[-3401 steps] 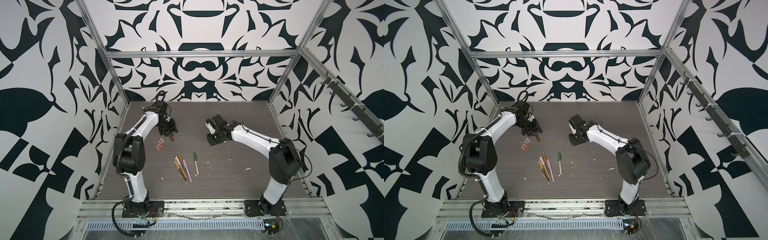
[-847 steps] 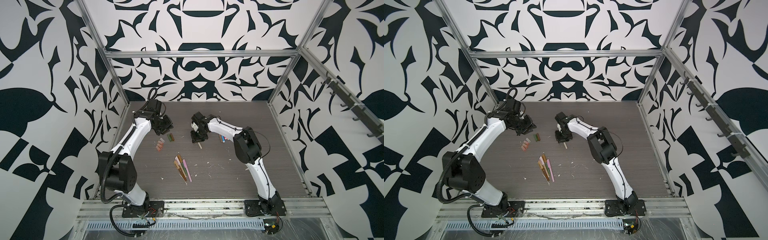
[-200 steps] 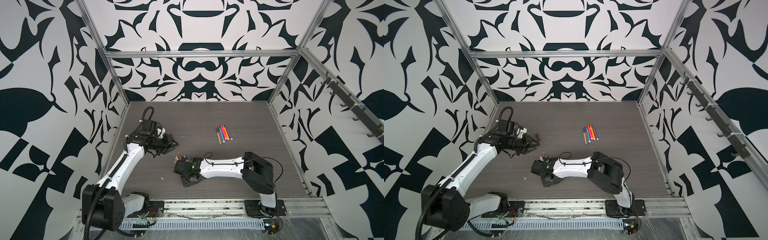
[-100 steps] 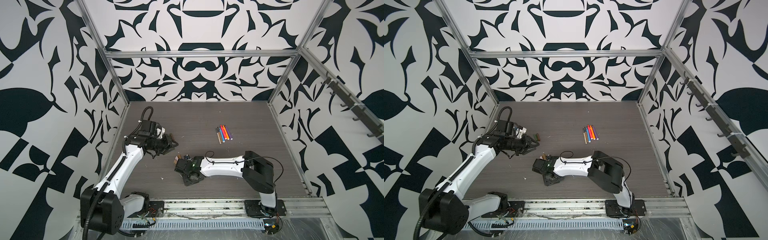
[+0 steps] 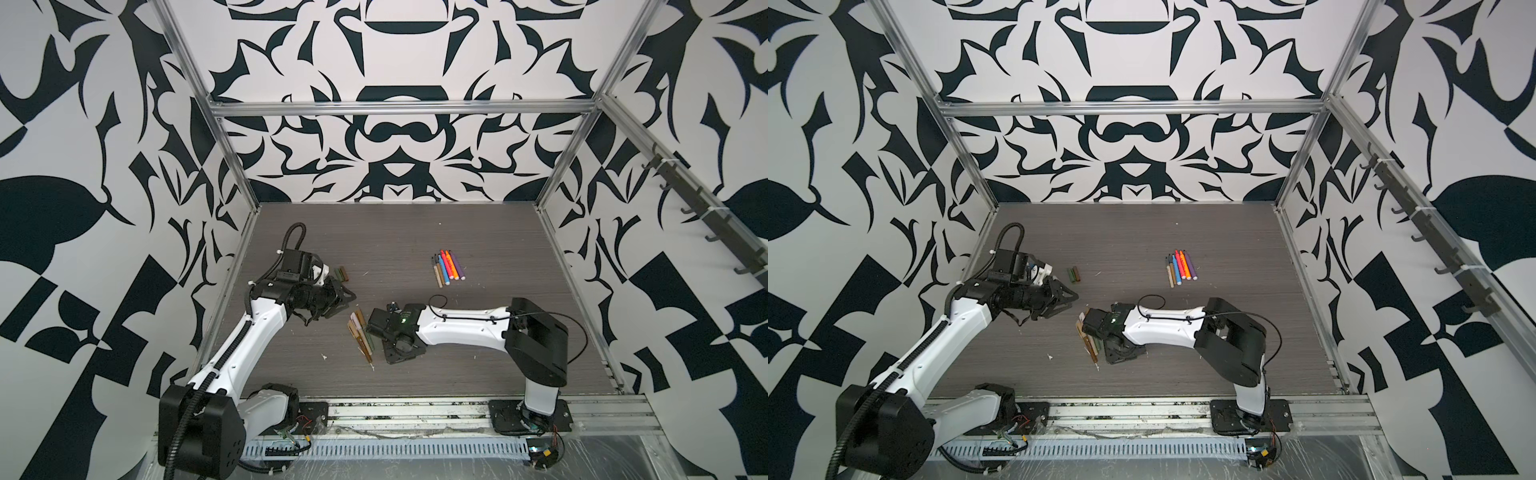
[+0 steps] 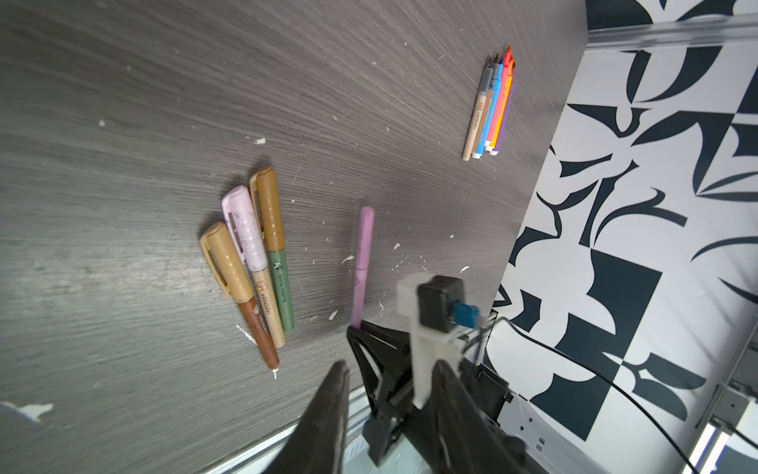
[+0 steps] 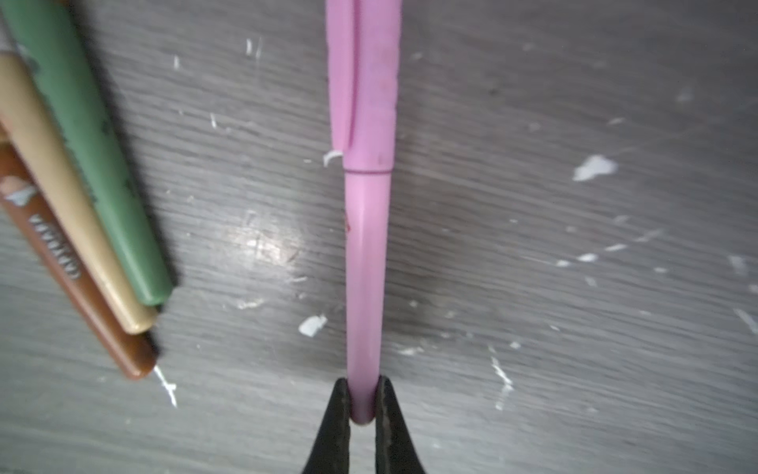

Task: Remove pen caps from pens
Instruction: Pick up the pen from the bottom-center of the table.

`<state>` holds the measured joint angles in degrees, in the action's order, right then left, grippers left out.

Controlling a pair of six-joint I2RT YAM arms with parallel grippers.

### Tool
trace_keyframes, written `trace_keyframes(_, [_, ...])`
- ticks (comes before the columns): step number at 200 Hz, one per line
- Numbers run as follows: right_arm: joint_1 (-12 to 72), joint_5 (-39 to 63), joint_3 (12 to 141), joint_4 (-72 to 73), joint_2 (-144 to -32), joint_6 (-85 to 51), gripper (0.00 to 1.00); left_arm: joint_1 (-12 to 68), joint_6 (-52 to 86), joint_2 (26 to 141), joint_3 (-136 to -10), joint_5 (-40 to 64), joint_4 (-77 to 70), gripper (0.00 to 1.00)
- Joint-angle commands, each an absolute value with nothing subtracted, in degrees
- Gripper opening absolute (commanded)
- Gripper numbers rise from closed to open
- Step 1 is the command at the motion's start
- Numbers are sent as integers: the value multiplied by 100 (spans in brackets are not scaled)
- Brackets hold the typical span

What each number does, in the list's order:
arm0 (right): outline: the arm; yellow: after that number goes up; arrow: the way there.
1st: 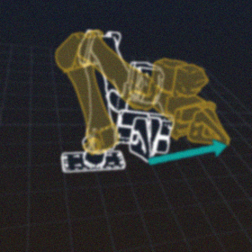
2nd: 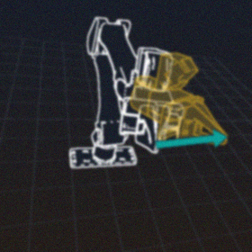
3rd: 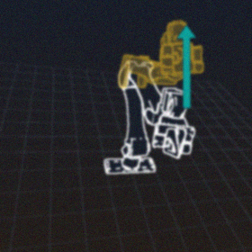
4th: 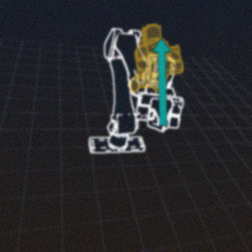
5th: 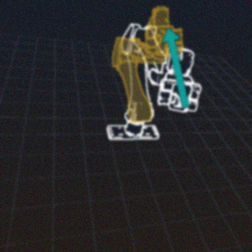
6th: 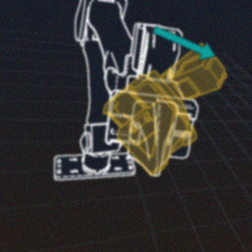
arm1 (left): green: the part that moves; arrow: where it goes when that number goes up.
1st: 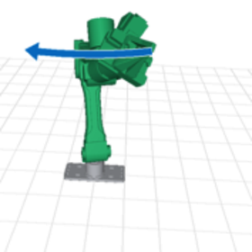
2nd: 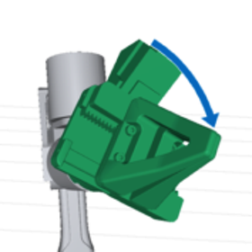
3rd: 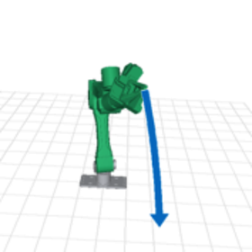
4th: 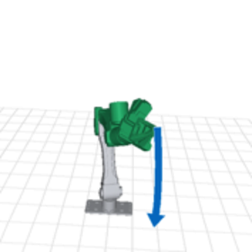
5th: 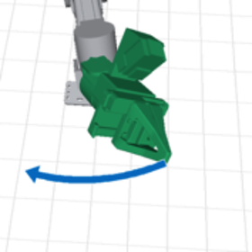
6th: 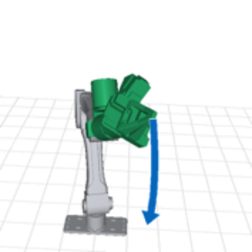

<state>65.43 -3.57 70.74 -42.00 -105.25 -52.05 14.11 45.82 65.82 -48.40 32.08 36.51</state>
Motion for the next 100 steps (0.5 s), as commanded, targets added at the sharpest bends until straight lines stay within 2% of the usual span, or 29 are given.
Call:
trace_keyframes(1, [6324, -393, 6946, -4395, -10008, -4799, 0, 1685, 5068, 6534, -4860, 2953, 3276, 37])
trace_keyframes(59, [5788, -48, 6985, -4263, -9405, -3977, 0, 1951, 5271, 6703, -5440, 2463, 3374, 45])
trace_keyframes(100, [5637, 376, 6905, -3958, -8968, -3897, 0, 1986, 5489, 6776, -5502, 2760, 2934, 47])
